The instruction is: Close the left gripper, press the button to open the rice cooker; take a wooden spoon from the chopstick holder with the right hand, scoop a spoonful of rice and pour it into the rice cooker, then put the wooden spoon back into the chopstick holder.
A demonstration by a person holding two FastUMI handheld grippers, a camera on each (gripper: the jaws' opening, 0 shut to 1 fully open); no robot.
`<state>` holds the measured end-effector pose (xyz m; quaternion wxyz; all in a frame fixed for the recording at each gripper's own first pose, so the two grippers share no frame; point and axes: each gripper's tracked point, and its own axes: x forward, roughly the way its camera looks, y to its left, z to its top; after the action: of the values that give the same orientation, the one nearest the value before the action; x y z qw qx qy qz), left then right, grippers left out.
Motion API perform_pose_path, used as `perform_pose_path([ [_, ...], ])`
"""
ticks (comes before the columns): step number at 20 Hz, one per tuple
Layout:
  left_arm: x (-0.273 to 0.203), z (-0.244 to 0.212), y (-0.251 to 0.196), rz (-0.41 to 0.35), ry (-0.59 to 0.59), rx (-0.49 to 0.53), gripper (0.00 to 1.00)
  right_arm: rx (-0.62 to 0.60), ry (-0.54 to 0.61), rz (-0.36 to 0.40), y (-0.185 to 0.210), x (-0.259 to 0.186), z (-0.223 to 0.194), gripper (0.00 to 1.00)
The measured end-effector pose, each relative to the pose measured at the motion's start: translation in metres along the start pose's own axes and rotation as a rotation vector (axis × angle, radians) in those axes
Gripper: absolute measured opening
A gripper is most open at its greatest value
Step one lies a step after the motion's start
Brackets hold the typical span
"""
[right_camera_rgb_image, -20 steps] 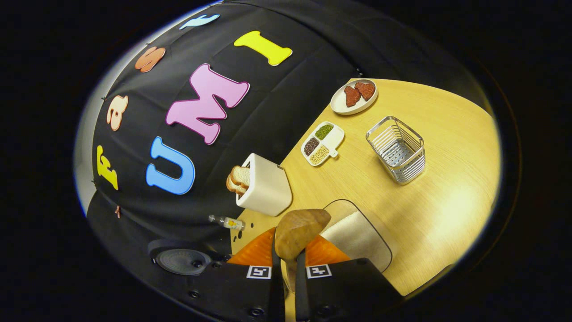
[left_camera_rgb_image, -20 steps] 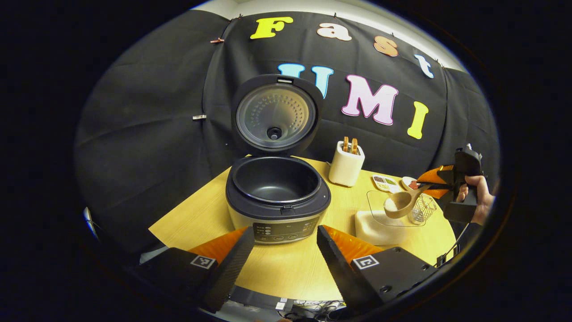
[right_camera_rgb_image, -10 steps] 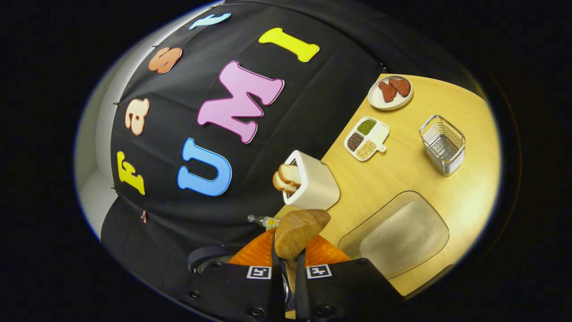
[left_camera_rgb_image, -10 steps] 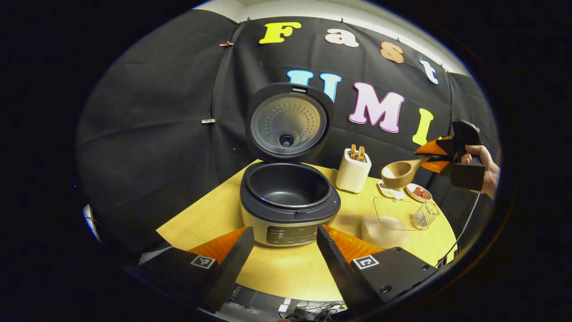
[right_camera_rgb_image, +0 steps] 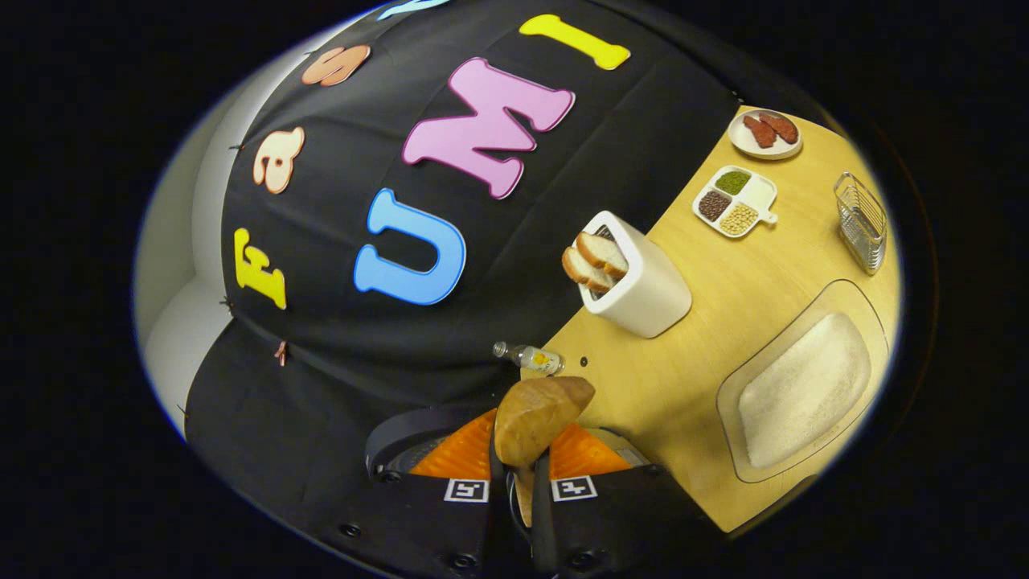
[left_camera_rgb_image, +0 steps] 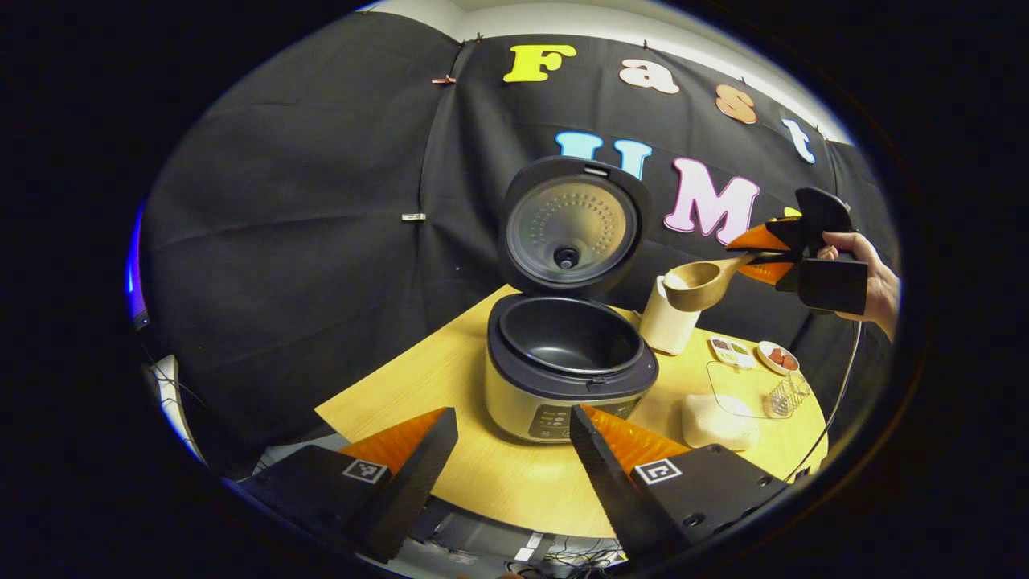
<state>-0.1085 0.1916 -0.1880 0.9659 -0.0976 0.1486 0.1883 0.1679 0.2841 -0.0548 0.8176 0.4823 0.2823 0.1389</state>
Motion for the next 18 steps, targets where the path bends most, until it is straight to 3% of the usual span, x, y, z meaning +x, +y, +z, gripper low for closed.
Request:
perform_pose_path([
  [1, 0.001, -0.002, 0.003, 0.006, 0.003, 0.0, 0.96, -0.034, 0.009, 0.006, 0.007, 0.008, -0.01, 0.13],
  [4, 0.002, -0.005, 0.016, 0.018, 0.006, 0.006, 0.96, -0.149, 0.046, 0.025, 0.026, 0.027, -0.043, 0.13],
  [11, 0.005, -0.003, 0.051, 0.072, 0.001, -0.002, 0.96, -0.569, 0.043, 0.081, 0.049, 0.066, -0.096, 0.13],
  [18, 0.006, -0.009, 0.054, 0.086, 0.011, -0.026, 0.96, -0.797, 0.052, 0.117, 0.048, 0.088, -0.126, 0.13],
])
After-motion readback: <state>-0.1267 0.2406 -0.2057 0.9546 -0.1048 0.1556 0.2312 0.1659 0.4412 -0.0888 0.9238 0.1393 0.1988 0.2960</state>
